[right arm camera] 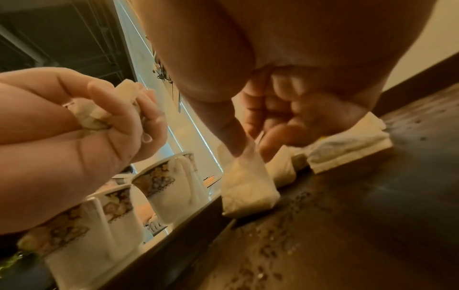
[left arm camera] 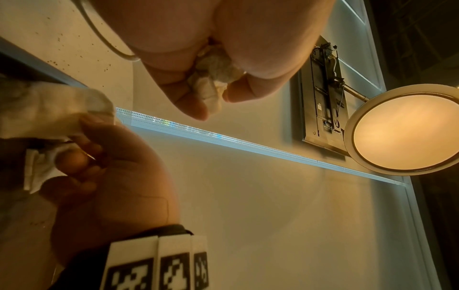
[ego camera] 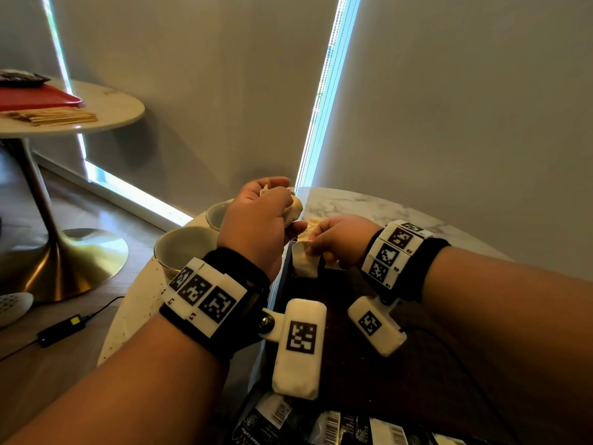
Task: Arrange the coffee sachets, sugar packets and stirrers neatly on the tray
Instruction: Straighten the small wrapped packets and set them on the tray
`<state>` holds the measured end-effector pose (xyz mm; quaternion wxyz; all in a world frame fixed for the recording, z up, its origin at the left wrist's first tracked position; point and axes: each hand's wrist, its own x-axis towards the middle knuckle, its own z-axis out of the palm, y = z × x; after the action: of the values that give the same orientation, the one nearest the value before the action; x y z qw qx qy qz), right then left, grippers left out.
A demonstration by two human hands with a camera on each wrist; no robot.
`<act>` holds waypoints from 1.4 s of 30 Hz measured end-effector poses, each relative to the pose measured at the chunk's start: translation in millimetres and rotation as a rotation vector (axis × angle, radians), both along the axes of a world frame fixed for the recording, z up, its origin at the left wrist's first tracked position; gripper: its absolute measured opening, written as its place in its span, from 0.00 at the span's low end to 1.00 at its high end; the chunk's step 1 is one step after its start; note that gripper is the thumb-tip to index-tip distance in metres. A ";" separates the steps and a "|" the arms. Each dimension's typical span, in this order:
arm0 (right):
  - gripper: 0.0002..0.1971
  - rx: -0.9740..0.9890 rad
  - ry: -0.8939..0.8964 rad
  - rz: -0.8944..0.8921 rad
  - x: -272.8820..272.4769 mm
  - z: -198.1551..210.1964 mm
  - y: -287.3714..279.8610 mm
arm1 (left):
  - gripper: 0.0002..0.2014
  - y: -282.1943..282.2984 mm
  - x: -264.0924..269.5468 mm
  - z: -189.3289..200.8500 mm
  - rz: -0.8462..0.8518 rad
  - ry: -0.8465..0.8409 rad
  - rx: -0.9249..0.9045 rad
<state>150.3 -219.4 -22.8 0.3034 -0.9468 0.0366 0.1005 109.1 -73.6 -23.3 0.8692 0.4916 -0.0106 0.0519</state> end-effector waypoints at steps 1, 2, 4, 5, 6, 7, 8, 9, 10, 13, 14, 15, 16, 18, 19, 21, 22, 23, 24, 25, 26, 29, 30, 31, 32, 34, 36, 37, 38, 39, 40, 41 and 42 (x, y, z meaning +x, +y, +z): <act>0.07 -0.046 -0.031 0.005 2.6 -1.2 -0.1 | 0.13 -0.4 0.1 0.0 0.001 0.000 -0.002; 0.08 -0.087 -0.056 0.010 5.1 -1.5 -0.1 | 0.13 -0.3 0.6 -0.1 0.000 -0.001 -0.002; 0.10 -0.138 -0.088 -0.003 9.8 -1.6 -0.3 | 0.13 0.0 1.3 0.0 -0.002 -0.004 -0.007; 0.10 -0.160 -0.097 -0.014 12.6 -1.8 -0.7 | 0.13 0.3 1.4 0.1 -0.005 -0.008 -0.011; 0.11 -0.180 -0.097 -0.023 14.9 -2.2 -1.5 | 0.13 0.4 1.4 0.3 -0.008 -0.010 -0.015; 0.12 -0.190 -0.093 -0.033 17.0 -2.6 -2.4 | 0.13 0.4 1.6 0.1 -0.010 -0.009 -0.016; 0.12 -0.192 -0.089 -0.040 18.6 -3.0 -3.2 | 0.13 0.5 1.5 0.3 -0.009 -0.007 -0.017; 0.12 -0.193 -0.087 -0.046 19.7 -3.3 -3.6 | 0.13 0.5 1.3 0.1 -0.007 -0.005 -0.017; 0.12 -0.199 -0.087 -0.046 20.3 -3.3 -4.0 | 0.13 0.7 1.2 0.2 -0.005 -0.004 -0.019; 0.13 -0.217 -0.084 -0.046 20.9 -3.0 -4.5 | 0.12 0.8 1.6 -0.3 0.001 0.004 -0.020; 0.13 -0.223 -0.084 -0.049 20.7 -2.9 -4.7 | 0.12 0.7 1.5 0.0 0.001 0.002 -0.022; 0.13 -0.225 -0.083 -0.052 20.9 -2.8 -4.9 | 0.11 0.8 1.5 0.1 0.000 -0.001 -0.026; 0.13 -0.218 -0.084 -0.056 20.7 -2.7 -5.2 | 0.11 0.7 1.5 0.3 -0.002 -0.004 -0.029; 0.11 -0.172 -0.103 -0.068 19.3 -2.0 -6.1 | 0.11 0.6 1.6 0.6 -0.001 -0.007 -0.029; 0.10 -0.136 -0.126 -0.080 17.8 -1.2 -6.5 | 0.11 0.4 1.5 0.5 0.001 -0.006 -0.027; 0.08 -0.053 -0.205 -0.099 12.5 1.6 -7.0 | 0.11 -0.1 2.3 -0.1 0.009 -0.003 -0.024; 0.06 -0.014 -0.229 -0.095 8.5 3.5 -6.8 | 0.11 -0.1 2.3 -0.3 0.013 0.002 -0.023; 0.04 0.031 -0.222 -0.075 4.9 5.8 -5.3 | 0.10 -0.3 2.2 -0.1 0.016 0.008 -0.023; 0.03 0.089 -0.180 -0.041 0.7 7.7 -3.7 | 0.10 -0.5 2.0 0.0 0.018 0.012 -0.025; 0.02 0.158 -0.118 -0.001 -3.3 8.9 -1.8 | 0.10 -0.8 2.0 -0.3 0.020 0.017 -0.025; 0.03 0.219 -0.053 0.033 -6.5 9.1 0.1 | 0.10 -1.0 1.9 -0.2 0.018 0.017 -0.027; 0.04 0.267 0.050 0.072 -11.2 4.9 4.0 | 0.09 -1.5 0.1 1.6 -0.003 0.028 -0.050; 0.04 0.261 0.060 0.065 -12.1 3.1 5.1 | 0.08 -1.7 -0.6 2.7 -0.020 0.038 -0.074; 0.04 0.260 0.066 0.053 -12.5 2.1 6.2 | 0.08 -1.8 -1.2 3.7 -0.038 0.056 -0.100; 0.04 0.264 0.068 0.042 -13.1 1.5 6.7 | 0.08 -1.6 -1.9 5.3 -0.055 0.077 -0.127; 0.05 0.264 0.061 0.028 -13.1 0.9 7.3 | 0.09 -0.6 -3.3 7.4 -0.075 0.111 -0.189; 0.05 0.260 0.046 0.023 -12.1 -0.3 6.8 | 0.10 -0.2 -3.9 9.7 -0.089 0.124 -0.247; 0.05 0.255 0.042 0.028 -11.7 -1.0 6.5 | 0.10 0.2 -4.4 10.9 -0.092 0.130 -0.270; 0.05 0.250 0.039 0.035 -11.5 -1.3 6.1 | 0.09 0.3 -4.8 11.5 -0.091 0.139 -0.284; 0.05 0.240 0.028 0.039 -11.1 -1.3 5.3 | 0.09 0.8 -4.9 11.9 -0.091 0.151 -0.292; 0.05 0.234 0.000 0.041 -10.4 -1.0 4.0 | 0.09 0.9 -4.8 11.6 -0.092 0.156 -0.291; 0.05 0.251 -0.047 0.039 -9.6 0.0 3.1 | 0.09 0.6 -5.0 11.2 -0.096 0.156 -0.283; 0.07 0.303 -0.104 0.027 -9.5 1.4 2.4 | 0.08 0.4 -5.6 11.1 -0.098 0.153 -0.268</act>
<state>140.8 -217.0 -21.4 0.4427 -0.8947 -0.0075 0.0596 103.5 -73.2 -12.2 0.9268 0.3727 0.0385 -0.0271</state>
